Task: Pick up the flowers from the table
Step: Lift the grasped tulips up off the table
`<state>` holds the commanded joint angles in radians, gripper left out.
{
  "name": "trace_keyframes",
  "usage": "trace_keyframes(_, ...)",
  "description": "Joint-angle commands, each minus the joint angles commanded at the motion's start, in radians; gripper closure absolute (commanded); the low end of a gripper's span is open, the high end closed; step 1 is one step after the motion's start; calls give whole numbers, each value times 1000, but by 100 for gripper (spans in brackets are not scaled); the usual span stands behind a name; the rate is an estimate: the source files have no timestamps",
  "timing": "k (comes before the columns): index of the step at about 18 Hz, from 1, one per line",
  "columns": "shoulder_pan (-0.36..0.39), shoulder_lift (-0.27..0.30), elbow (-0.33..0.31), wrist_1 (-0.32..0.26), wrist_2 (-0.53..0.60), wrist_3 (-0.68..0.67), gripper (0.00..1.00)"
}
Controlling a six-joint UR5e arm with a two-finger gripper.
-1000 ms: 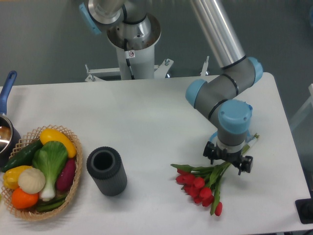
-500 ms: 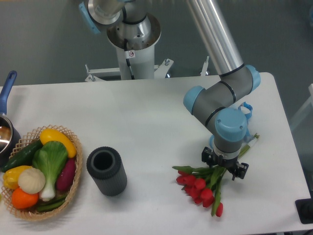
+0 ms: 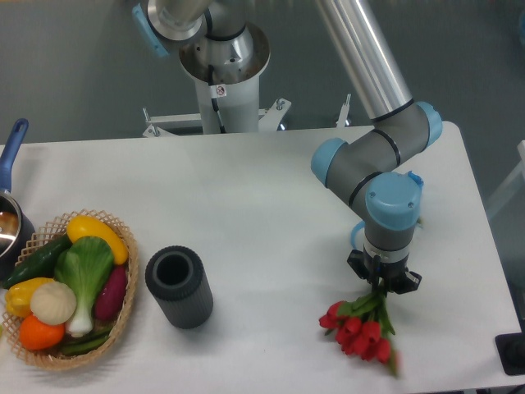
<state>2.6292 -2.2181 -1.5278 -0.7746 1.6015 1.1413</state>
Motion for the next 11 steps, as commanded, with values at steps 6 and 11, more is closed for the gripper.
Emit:
trace_keyframes(6, -2, 31, 12, -3, 11, -5, 100)
trace_keyframes(11, 32, 48, 98, -14, 9, -8, 100)
